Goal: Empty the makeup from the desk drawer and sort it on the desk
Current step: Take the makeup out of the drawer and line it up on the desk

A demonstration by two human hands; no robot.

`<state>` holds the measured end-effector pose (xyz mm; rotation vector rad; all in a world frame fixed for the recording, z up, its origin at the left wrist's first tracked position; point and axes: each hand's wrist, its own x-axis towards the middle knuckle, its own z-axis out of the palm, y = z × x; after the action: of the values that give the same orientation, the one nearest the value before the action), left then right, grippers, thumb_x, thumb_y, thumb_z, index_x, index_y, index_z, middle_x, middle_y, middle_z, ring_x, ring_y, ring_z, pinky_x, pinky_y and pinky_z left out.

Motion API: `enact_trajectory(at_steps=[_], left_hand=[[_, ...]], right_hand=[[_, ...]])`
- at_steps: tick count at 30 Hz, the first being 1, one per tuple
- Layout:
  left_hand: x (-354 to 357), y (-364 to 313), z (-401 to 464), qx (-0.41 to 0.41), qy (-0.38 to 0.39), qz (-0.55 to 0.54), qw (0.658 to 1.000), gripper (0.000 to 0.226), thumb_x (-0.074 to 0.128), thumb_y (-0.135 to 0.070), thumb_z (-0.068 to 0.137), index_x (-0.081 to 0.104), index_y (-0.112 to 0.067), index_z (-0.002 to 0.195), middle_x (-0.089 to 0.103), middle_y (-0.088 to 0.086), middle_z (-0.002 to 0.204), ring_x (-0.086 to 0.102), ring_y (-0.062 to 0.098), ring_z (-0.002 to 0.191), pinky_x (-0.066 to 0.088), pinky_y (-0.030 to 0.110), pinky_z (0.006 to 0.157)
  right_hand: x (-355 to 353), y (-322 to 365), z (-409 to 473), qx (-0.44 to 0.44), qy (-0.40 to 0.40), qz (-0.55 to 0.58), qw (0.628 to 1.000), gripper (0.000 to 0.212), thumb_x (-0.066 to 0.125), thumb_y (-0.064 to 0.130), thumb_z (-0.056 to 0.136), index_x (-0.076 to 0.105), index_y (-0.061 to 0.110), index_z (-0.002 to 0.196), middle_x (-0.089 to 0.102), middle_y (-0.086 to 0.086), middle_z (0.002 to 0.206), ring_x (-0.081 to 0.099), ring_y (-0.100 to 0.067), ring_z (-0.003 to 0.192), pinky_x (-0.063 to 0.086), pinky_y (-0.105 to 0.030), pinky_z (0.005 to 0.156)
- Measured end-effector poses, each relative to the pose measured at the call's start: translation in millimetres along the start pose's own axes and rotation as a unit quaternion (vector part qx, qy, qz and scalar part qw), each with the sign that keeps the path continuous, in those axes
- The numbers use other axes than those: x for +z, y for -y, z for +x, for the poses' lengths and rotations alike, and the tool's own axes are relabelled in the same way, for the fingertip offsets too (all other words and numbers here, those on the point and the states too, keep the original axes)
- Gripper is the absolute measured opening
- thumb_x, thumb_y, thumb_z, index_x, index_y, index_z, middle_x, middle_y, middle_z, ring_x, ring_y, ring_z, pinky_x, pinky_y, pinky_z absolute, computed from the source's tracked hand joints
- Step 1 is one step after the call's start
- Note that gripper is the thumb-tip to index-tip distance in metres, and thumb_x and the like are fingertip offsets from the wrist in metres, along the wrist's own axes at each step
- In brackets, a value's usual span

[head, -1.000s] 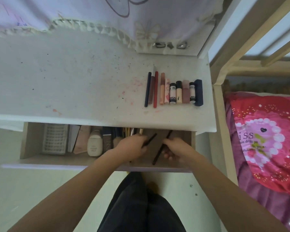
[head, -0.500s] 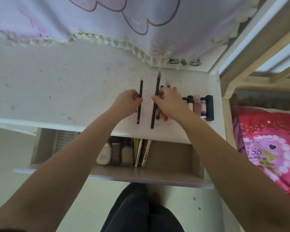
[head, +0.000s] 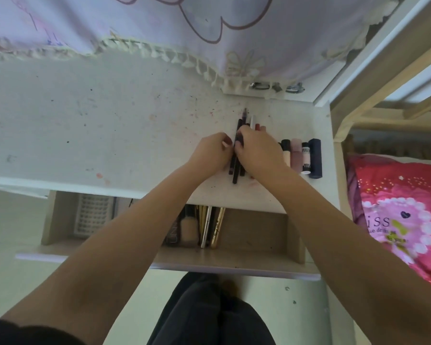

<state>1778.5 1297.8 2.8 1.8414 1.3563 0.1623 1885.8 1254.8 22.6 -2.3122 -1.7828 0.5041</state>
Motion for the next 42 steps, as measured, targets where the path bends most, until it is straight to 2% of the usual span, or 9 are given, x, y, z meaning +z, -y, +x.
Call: enact_trajectory(at_steps=[4, 7, 10, 15, 21, 27, 31, 36, 42], left_hand=[[7, 26, -68, 0.055, -0.035, -0.070, 0.995, 0.011, 0.047, -0.020, 0.097, 0.054, -0.018, 0.106, 0.061, -0.004, 0.075, 0.059, 0.007, 0.064, 0.046, 0.015, 0.058], [25, 63, -124, 0.048, -0.002, -0.054, 0.997, 0.009, 0.048, -0.019, 0.096, 0.056, -0.020, 0.101, 0.055, -0.010, 0.069, 0.053, -0.001, 0.058, 0.041, 0.013, 0.054], [54, 95, -133, 0.004, 0.086, 0.049, 0.995, 0.020, 0.046, -0.020, 0.097, 0.059, -0.017, 0.112, 0.061, -0.005, 0.085, 0.057, 0.004, 0.070, 0.045, 0.017, 0.063], [91, 107, -90, -0.044, 0.096, 0.161, 0.981, 0.025, 0.040, -0.018, 0.097, 0.058, -0.014, 0.114, 0.066, 0.013, 0.099, 0.062, 0.030, 0.088, 0.051, 0.037, 0.077], [108, 113, -75, -0.046, 0.067, 0.262, 0.962, 0.024, 0.038, -0.012, 0.097, 0.050, -0.013, 0.119, 0.065, 0.012, 0.099, 0.064, 0.031, 0.089, 0.044, 0.036, 0.066], [114, 112, -81, -0.029, 0.062, 0.333, 0.941, 0.031, 0.043, -0.011, 0.095, 0.042, -0.012, 0.126, 0.067, 0.007, 0.093, 0.066, 0.028, 0.082, 0.048, 0.037, 0.074], [111, 101, -77, -0.055, 0.083, 0.345, 0.933, 0.030, 0.042, -0.008, 0.095, 0.044, -0.010, 0.125, 0.065, 0.009, 0.103, 0.065, 0.028, 0.091, 0.048, 0.036, 0.074], [107, 82, -74, -0.071, 0.107, 0.331, 0.935, 0.025, 0.042, -0.009, 0.096, 0.055, -0.010, 0.118, 0.063, 0.008, 0.113, 0.063, 0.023, 0.101, 0.039, 0.030, 0.070], [87, 81, -99, -0.044, 0.162, 0.251, 0.953, 0.025, 0.049, -0.019, 0.094, 0.055, -0.013, 0.118, 0.063, 0.009, 0.109, 0.060, 0.024, 0.096, 0.040, 0.030, 0.071]], right_hand=[[-2, -2, -75, -0.087, 0.053, 0.156, 0.982, 0.017, 0.044, 0.023, 0.098, 0.058, 0.014, 0.099, 0.062, -0.001, 0.080, 0.056, -0.013, 0.064, 0.048, -0.027, 0.060], [35, -16, -128, -0.051, 0.233, 0.121, 0.964, 0.021, 0.044, 0.028, 0.098, 0.059, 0.015, 0.103, 0.066, -0.003, 0.089, 0.061, -0.017, 0.077, 0.053, -0.036, 0.074], [78, -35, -133, 0.059, 0.306, 0.081, 0.947, 0.027, 0.045, 0.027, 0.097, 0.059, 0.010, 0.112, 0.065, -0.010, 0.106, 0.061, -0.025, 0.095, 0.051, -0.038, 0.082], [136, -31, -101, 0.126, 0.270, 0.112, 0.948, 0.031, 0.039, 0.024, 0.099, 0.058, 0.006, 0.114, 0.061, -0.018, 0.117, 0.058, -0.033, 0.106, 0.045, -0.034, 0.084], [171, -21, -89, 0.203, 0.234, 0.157, 0.938, 0.040, 0.039, 0.039, 0.098, 0.061, 0.008, 0.112, 0.064, -0.015, 0.112, 0.062, -0.031, 0.102, 0.047, -0.033, 0.081], [168, -30, -87, 0.224, 0.227, 0.157, 0.935, 0.032, 0.047, 0.034, 0.093, 0.065, 0.009, 0.102, 0.065, -0.013, 0.104, 0.063, -0.030, 0.098, 0.048, -0.031, 0.080], [152, -40, -90, 0.238, 0.244, 0.199, 0.919, 0.027, 0.045, 0.031, 0.094, 0.061, 0.009, 0.095, 0.064, -0.014, 0.096, 0.063, -0.028, 0.083, 0.049, -0.032, 0.073], [124, -43, -99, 0.250, 0.242, 0.263, 0.900, 0.029, 0.043, 0.022, 0.095, 0.049, 0.016, 0.067, 0.054, -0.003, 0.062, 0.051, -0.015, 0.050, 0.043, -0.026, 0.052], [84, -44, -135, 0.179, 0.216, 0.279, 0.919, 0.015, 0.052, 0.025, 0.092, 0.053, 0.018, 0.079, 0.058, 0.001, 0.061, 0.054, -0.010, 0.049, 0.043, -0.021, 0.049]])
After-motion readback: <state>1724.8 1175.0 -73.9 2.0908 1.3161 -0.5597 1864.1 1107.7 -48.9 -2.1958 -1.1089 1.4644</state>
